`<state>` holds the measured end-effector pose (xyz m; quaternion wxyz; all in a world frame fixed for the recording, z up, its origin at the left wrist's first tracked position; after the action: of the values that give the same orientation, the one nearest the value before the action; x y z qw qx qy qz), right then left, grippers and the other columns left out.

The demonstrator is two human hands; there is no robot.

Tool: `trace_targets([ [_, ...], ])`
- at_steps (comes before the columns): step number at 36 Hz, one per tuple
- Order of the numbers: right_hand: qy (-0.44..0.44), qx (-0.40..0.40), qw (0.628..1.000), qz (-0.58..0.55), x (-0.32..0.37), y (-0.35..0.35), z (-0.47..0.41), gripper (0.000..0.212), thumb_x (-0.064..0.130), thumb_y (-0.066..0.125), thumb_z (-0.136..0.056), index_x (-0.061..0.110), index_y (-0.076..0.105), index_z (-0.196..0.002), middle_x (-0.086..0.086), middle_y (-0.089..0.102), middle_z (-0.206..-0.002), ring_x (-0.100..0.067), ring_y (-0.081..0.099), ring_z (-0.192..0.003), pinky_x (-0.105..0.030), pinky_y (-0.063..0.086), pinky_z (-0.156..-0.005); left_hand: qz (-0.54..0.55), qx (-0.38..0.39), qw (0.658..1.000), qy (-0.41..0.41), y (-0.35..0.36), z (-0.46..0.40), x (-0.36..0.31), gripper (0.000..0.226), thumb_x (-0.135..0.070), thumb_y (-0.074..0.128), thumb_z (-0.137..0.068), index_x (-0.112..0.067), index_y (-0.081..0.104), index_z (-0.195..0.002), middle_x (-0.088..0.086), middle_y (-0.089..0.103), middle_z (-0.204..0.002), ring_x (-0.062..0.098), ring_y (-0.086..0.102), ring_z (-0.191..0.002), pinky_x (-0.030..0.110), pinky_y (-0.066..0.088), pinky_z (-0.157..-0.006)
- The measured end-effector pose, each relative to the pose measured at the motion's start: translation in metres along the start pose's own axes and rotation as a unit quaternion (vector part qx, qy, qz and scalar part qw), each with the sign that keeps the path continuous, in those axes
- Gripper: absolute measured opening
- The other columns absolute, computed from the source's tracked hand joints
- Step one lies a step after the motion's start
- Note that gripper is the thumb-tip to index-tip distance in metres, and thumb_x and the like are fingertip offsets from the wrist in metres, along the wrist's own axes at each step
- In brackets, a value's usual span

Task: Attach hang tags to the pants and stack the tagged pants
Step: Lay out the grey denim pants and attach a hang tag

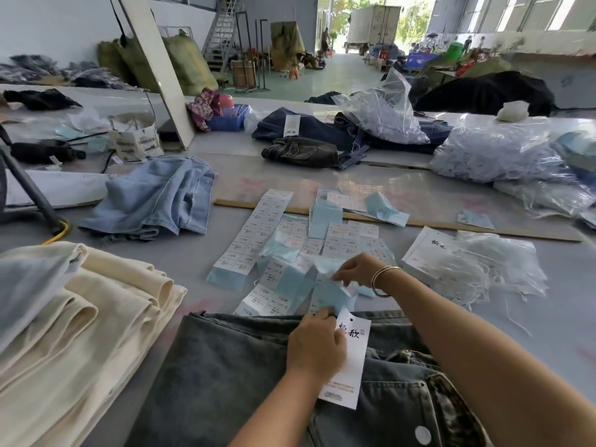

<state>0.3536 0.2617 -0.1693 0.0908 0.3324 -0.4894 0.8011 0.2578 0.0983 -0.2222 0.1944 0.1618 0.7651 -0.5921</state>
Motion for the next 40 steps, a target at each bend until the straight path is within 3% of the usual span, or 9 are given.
trace_targets([
  [6, 0.027, -0.192, 0.962, -0.193, -0.007, -0.04, 0.008, 0.021, 0.019, 0.065, -0.088, 0.003, 0.071, -0.099, 0.0, 0.062, -0.068, -0.01, 0.049, -0.05, -0.009, 0.036, -0.041, 0.014, 0.015, 1.0, -0.013, -0.001, -0.002, 0.001, 0.043, -0.031, 0.043, -0.096, -0.017, 0.052, -0.136, -0.008, 0.053, -0.139, 0.011, 0.054, -0.119, 0.024, 0.047, -0.094],
  [11, 0.039, -0.284, 0.834, -0.472, -0.008, -0.065, 0.036, 0.015, 0.018, 0.064, -0.09, 0.009, 0.065, -0.101, -0.006, 0.067, -0.079, -0.008, 0.065, -0.046, -0.012, 0.039, -0.035, 0.112, 0.04, 0.991, -0.052, -0.004, -0.007, 0.006, 0.035, -0.027, 0.044, -0.097, -0.012, 0.059, -0.125, -0.002, 0.059, -0.131, 0.012, 0.06, -0.101, 0.021, 0.049, -0.082],
  [15, 0.017, -0.3, 0.703, -0.644, -0.011, -0.042, 0.075, 0.018, 0.011, 0.066, -0.087, 0.009, 0.065, -0.105, -0.01, 0.072, -0.082, -0.015, 0.071, -0.06, -0.018, 0.049, -0.043, 0.296, 0.089, 0.945, -0.111, -0.019, -0.01, 0.011, 0.018, -0.03, 0.048, -0.099, -0.019, 0.06, -0.105, 0.008, 0.067, -0.106, 0.022, 0.065, -0.09, 0.035, 0.055, -0.081],
  [18, -0.002, -0.301, 0.667, -0.681, -0.017, -0.006, 0.111, 0.016, 0.008, 0.065, -0.087, 0.004, 0.067, -0.102, -0.01, 0.074, -0.077, -0.016, 0.072, -0.066, -0.02, 0.054, -0.053, 0.449, 0.093, 0.867, -0.195, -0.034, -0.007, 0.008, 0.021, -0.034, 0.048, -0.099, -0.018, 0.061, -0.102, 0.008, 0.068, -0.1, 0.023, 0.068, -0.088, 0.039, 0.058, -0.078],
  [24, -0.026, -0.364, 0.688, -0.627, -0.035, 0.052, 0.166, 0.015, 0.008, 0.064, -0.086, 0.002, 0.07, -0.099, -0.01, 0.075, -0.09, -0.019, 0.072, -0.085, -0.02, 0.056, -0.068, 0.647, 0.082, 0.703, -0.286, -0.037, 0.025, -0.013, 0.024, -0.033, 0.045, -0.101, -0.018, 0.062, -0.11, 0.016, 0.07, -0.094, 0.03, 0.067, -0.078, 0.038, 0.057, -0.064],
  [28, -0.125, -0.479, 0.78, -0.384, -0.033, 0.068, 0.192, 0.02, 0.013, 0.064, -0.081, 0.016, 0.071, -0.099, -0.001, 0.073, -0.096, -0.005, 0.069, -0.089, -0.016, 0.054, -0.081, 0.684, 0.018, 0.64, -0.349, -0.02, 0.049, -0.02, 0.026, -0.029, 0.037, -0.104, -0.018, 0.057, -0.116, 0.018, 0.07, -0.1, 0.033, 0.066, -0.086, 0.039, 0.053, -0.069],
  [31, -0.207, -0.511, 0.821, -0.147, -0.023, 0.08, 0.196, 0.03, -0.005, 0.068, -0.076, 0.009, 0.068, -0.103, -0.001, 0.067, -0.102, 0.007, 0.062, -0.096, -0.006, 0.049, -0.081, 0.671, -0.022, 0.652, -0.351, -0.017, 0.051, -0.022, 0.024, -0.03, 0.034, -0.105, -0.021, 0.053, -0.117, 0.017, 0.067, -0.109, 0.035, 0.064, -0.095, 0.038, 0.051, -0.073],
  [33, -0.25, -0.481, 0.839, -0.036, -0.015, 0.087, 0.194, 0.027, -0.003, 0.072, -0.076, 0.004, 0.071, -0.103, -0.004, 0.068, -0.103, 0.0, 0.063, -0.095, -0.01, 0.052, -0.078, 0.663, -0.024, 0.664, -0.346, -0.016, 0.051, -0.022, 0.025, -0.031, 0.033, -0.105, -0.021, 0.052, -0.117, 0.017, 0.067, -0.108, 0.035, 0.065, -0.093, 0.038, 0.051, -0.071],
  [40, -0.286, -0.398, 0.865, 0.111, -0.012, 0.101, 0.184, 0.029, 0.007, 0.086, -0.064, 0.01, 0.077, -0.092, -0.005, 0.072, -0.103, -0.014, 0.072, -0.081, -0.025, 0.058, -0.06, 0.68, -0.035, 0.648, -0.342, -0.019, 0.05, -0.023, 0.028, -0.031, 0.033, -0.104, -0.013, 0.053, -0.115, 0.019, 0.069, -0.092, 0.028, 0.068, -0.07, 0.035, 0.053, -0.059],
])
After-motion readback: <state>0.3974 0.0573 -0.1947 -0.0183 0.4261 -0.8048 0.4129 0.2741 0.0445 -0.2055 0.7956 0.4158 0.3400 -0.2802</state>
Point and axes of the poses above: each hand's wrist, its own z-axis away from the middle knuckle, its own y-axis out of the palm, x = y × z, the point moved 1 cm from there along -z, towards the middle knuckle
